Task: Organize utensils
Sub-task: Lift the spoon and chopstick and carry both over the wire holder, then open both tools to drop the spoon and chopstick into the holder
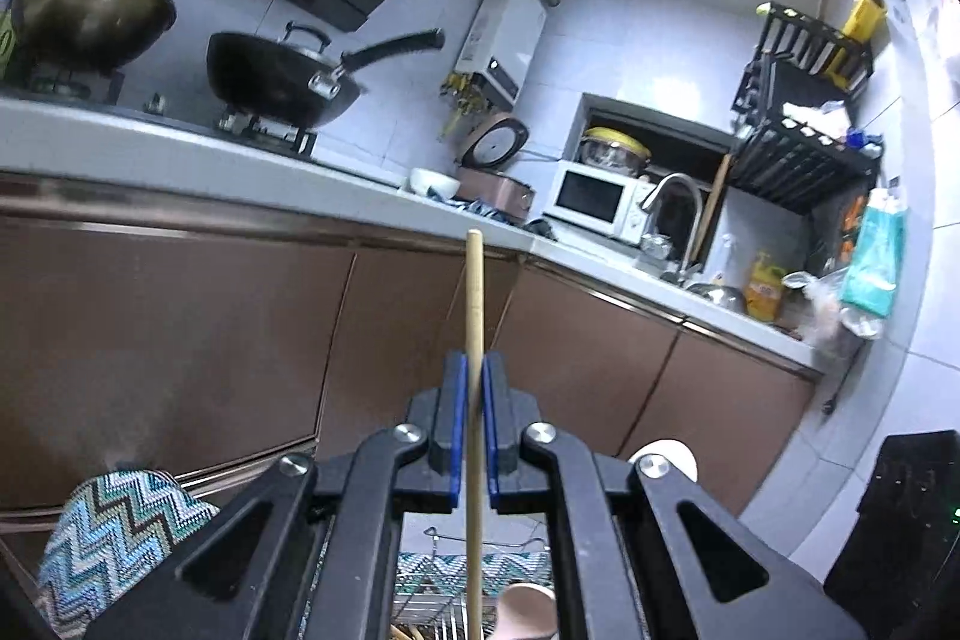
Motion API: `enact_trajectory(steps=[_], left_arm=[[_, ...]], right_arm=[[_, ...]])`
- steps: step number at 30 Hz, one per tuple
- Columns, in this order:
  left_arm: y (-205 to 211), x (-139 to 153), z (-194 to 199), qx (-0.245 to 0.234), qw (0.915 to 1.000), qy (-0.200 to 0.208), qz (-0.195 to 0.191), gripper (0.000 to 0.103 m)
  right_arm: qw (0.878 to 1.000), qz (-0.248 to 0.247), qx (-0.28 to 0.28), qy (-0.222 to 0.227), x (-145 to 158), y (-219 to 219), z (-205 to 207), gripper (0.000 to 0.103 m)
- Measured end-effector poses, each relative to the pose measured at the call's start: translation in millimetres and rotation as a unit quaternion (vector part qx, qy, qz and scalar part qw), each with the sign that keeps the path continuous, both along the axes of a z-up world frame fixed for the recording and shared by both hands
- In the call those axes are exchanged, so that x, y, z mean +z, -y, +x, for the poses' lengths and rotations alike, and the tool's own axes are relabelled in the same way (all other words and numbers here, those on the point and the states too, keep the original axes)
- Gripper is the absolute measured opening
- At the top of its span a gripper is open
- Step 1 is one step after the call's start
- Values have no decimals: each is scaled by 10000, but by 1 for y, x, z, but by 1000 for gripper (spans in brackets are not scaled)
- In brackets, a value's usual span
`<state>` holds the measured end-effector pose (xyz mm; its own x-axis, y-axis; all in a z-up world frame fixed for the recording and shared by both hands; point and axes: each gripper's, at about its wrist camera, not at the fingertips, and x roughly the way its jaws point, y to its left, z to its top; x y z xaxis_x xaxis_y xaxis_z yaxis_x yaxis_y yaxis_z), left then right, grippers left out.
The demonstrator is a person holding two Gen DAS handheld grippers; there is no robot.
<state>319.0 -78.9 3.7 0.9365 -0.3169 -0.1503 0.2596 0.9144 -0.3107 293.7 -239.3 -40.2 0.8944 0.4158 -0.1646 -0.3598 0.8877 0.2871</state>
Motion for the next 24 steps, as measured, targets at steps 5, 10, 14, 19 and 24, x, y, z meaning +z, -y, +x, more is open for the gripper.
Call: enact_trajectory(steps=[5, 10, 14, 19, 24], left_arm=[[7, -28, 14, 163, 9998, -21, 99, 5], [8, -48, 18, 375, 9993, 20, 82, 5], [7, -58, 14, 459, 9988, 88, 163, 7], [2, -59, 5, 425, 9990, 38, 158, 13], [-2, -57, -9, 414, 9989, -19, 232, 21]], right_arm=[[9999, -22, -116, 31, -23, -2, 8, 7], [9997, -97, -233, -35, -47, -2, 11, 7], [9995, -75, -259, -143, -59, -1, 10, 13], [9992, 4, -340, -217, -62, 3, 1, 15], [9990, 14, -423, -158, -54, 6, -14, 26]])
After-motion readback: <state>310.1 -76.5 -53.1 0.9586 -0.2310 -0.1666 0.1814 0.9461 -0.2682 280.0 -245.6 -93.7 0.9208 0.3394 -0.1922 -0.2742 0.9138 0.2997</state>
